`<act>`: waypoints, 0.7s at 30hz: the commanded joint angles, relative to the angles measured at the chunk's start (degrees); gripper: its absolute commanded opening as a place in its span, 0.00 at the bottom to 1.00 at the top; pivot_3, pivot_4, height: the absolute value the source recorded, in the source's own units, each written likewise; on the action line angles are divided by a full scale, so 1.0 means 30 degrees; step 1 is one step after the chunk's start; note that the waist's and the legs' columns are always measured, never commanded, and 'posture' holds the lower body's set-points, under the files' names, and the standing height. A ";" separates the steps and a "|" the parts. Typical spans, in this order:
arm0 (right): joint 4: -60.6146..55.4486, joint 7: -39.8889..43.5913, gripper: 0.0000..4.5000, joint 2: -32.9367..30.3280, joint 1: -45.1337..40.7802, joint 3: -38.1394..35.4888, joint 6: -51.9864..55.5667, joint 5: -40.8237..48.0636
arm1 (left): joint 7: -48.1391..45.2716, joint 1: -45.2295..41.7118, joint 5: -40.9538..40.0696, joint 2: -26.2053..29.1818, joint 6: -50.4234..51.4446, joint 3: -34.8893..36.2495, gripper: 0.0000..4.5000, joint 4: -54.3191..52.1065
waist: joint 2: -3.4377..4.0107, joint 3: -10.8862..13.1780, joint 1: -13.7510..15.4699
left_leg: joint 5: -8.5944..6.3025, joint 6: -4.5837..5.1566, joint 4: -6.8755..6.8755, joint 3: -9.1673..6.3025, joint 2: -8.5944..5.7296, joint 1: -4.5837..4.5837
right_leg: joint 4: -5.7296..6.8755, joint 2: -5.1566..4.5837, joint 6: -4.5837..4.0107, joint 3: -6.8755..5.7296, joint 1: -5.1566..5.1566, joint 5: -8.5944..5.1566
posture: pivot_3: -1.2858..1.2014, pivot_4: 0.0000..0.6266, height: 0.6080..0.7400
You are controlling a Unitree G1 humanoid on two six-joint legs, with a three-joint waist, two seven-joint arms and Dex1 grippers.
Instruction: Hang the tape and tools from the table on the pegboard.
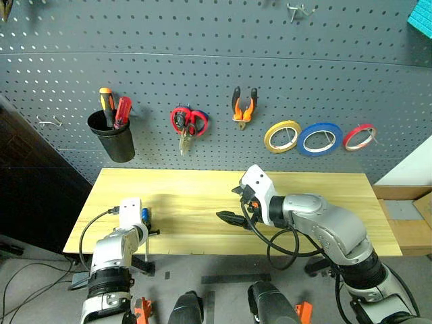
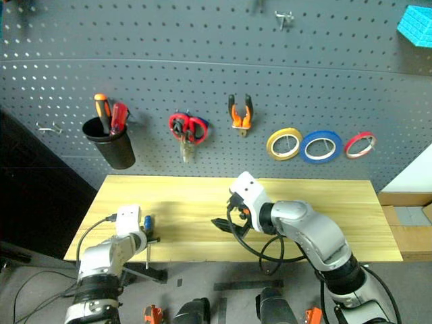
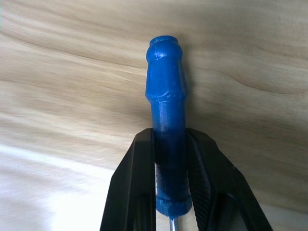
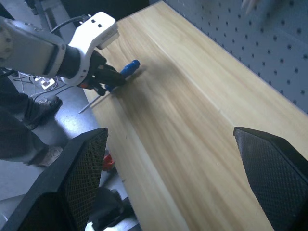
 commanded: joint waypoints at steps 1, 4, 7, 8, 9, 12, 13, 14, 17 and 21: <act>-0.0230 0.0483 1.00 -0.0206 -0.0407 0.0087 -0.1164 -0.0254 | 0.0343 0.1045 0.0608 0.0842 -0.1613 0.0208 0.13 -0.4173 | -0.0014 -0.0009 0.0060 | 0.0000 -0.0001 0.0001 0.0000 0.0001 0.0000 | 0.0000 0.0000 -0.0001 0.0000 -0.0001 0.0000 | 0.50 0.23 1.00; -0.0164 0.0900 1.00 -0.0396 -0.0481 0.0134 -0.1814 -0.0382 | 0.0681 0.2106 0.1328 0.1209 -0.3453 0.0076 0.13 -0.6431 | -0.0025 -0.0017 0.0200 | -0.0001 -0.0003 -0.0002 0.0005 0.0003 0.0000 | -0.0003 -0.0002 -0.0002 0.0004 -0.0004 0.0000 | 0.50 0.21 1.00; -0.0158 0.1410 1.00 -0.0515 -0.0787 -0.0013 -0.2455 -0.0328 | 0.1039 0.3324 0.2143 0.1418 -0.5996 0.0251 0.13 -0.9035 | -0.0038 -0.0028 0.0353 | -0.0001 -0.0004 -0.0003 0.0015 0.0000 0.0000 | -0.0015 -0.0012 -0.0004 0.0008 -0.0003 0.0001 | 0.49 0.21 1.00; -0.0195 0.1573 1.00 -0.0528 -0.0891 -0.0068 -0.2649 -0.0306 | 0.1148 0.3743 0.2510 0.1525 -0.6870 0.0280 0.13 -0.9868 | -0.0039 -0.0028 0.0368 | -0.0001 -0.0004 -0.0003 0.0017 -0.0001 -0.0003 | -0.0018 -0.0016 -0.0004 0.0009 -0.0002 0.0001 | 0.49 0.21 1.00; -0.0232 0.1710 1.00 -0.0518 -0.0946 -0.0142 -0.2817 -0.0270 | 0.1284 0.4071 0.2798 0.1528 -0.7569 0.0327 0.13 -1.0529 | -0.0052 -0.0037 0.0368 | -0.0001 -0.0005 -0.0001 0.0018 -0.0002 -0.0004 | -0.0020 -0.0016 -0.0004 0.0008 -0.0003 0.0001 | 0.49 0.21 1.00; -0.0308 0.2014 1.00 -0.0463 -0.1002 -0.0379 -0.3281 -0.0139 | 0.1562 0.4471 0.3639 0.1718 -0.8886 0.0306 0.13 -1.1979 | -0.0061 -0.0043 0.0406 | -0.0002 -0.0005 -0.0004 0.0016 0.0000 -0.0004 | -0.0023 -0.0016 -0.0008 0.0005 -0.0002 0.0001 | 0.49 0.21 1.00; -0.0305 0.2075 1.00 -0.0450 -0.1019 -0.0433 -0.3413 -0.0139 | 0.1601 0.4309 0.3863 0.1853 -0.9174 0.0336 0.13 -1.2377 | -0.0064 -0.0044 0.0434 | -0.0002 -0.0005 -0.0003 0.0015 -0.0001 -0.0004 | -0.0020 -0.0016 -0.0008 0.0004 -0.0002 0.0001 | 0.49 0.21 1.00; -0.0289 0.2125 1.00 -0.0437 -0.1038 -0.0496 -0.3521 -0.0140 | 0.1616 0.3964 0.4027 0.2056 -0.9368 0.0414 0.13 -1.2748 | -0.0064 -0.0044 0.0460 | -0.0001 -0.0004 0.0000 0.0015 -0.0001 -0.0004 | -0.0018 -0.0015 -0.0007 0.0003 -0.0001 0.0001 | 0.49 0.22 1.00; -0.0245 0.2283 1.00 -0.0425 -0.1103 -0.0686 -0.3738 -0.0114 | 0.1483 0.2560 0.4309 0.2954 -0.9683 0.0888 0.13 -1.3464 | -0.0082 -0.0054 0.0477 | 0.0000 -0.0004 0.0017 0.0015 -0.0004 -0.0009 | -0.0015 -0.0015 -0.0002 0.0002 0.0004 0.0004 | 0.49 0.21 1.00; 0.0074 0.2458 1.00 -0.0395 -0.1358 -0.0908 -0.4037 -0.0130 | 0.1484 -0.0189 0.4201 0.4358 -0.9443 0.1874 0.13 -1.2792 | -0.0096 -0.0063 0.0442 | 0.0001 -0.0004 0.0021 0.0013 -0.0004 -0.0007 | -0.0002 -0.0011 -0.0001 -0.0003 0.0002 0.0005 | 0.49 0.21 1.00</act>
